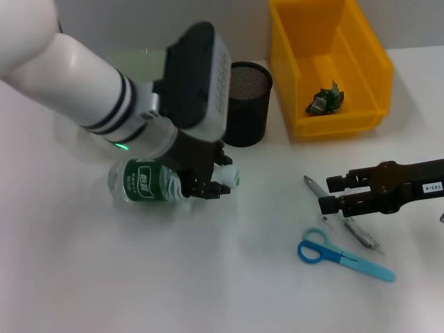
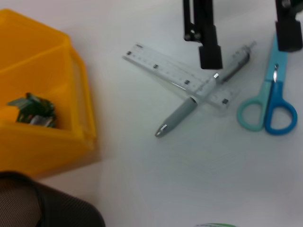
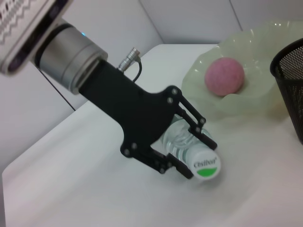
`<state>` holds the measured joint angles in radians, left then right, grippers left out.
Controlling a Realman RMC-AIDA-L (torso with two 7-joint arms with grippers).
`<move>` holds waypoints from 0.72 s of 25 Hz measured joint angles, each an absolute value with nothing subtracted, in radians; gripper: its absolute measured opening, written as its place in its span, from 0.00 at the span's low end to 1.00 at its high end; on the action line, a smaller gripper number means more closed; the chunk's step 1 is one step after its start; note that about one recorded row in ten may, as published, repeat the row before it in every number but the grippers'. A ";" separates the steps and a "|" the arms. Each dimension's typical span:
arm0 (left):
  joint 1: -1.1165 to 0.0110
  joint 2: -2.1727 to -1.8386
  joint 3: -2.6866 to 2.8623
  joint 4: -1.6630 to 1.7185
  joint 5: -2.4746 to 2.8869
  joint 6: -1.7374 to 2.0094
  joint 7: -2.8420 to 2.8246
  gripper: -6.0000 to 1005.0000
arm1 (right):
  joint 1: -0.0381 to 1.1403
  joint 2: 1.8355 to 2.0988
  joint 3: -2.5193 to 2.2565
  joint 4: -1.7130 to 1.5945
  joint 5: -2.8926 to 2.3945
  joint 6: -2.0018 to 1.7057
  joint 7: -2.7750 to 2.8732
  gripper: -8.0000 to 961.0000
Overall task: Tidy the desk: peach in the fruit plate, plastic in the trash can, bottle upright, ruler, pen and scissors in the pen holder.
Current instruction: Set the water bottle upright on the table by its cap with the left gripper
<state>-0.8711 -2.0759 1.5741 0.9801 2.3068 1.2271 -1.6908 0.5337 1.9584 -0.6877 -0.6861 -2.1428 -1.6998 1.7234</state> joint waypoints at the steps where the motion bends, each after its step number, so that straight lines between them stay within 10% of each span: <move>1: -0.871 -2.076 1.574 0.980 2.307 1.227 -1.691 0.44 | 0.534 1.958 -0.688 -0.686 -2.143 -1.700 1.723 0.75; 18: -0.851 -2.068 1.284 0.978 2.260 1.362 -1.738 0.46 | 0.543 1.951 -0.690 -0.690 -2.144 -1.701 1.704 0.75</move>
<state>-0.8507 -2.0683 1.2841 0.9784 2.2597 1.3623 -1.7382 0.5432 1.9507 -0.6904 -0.6898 -2.1441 -1.7013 1.7042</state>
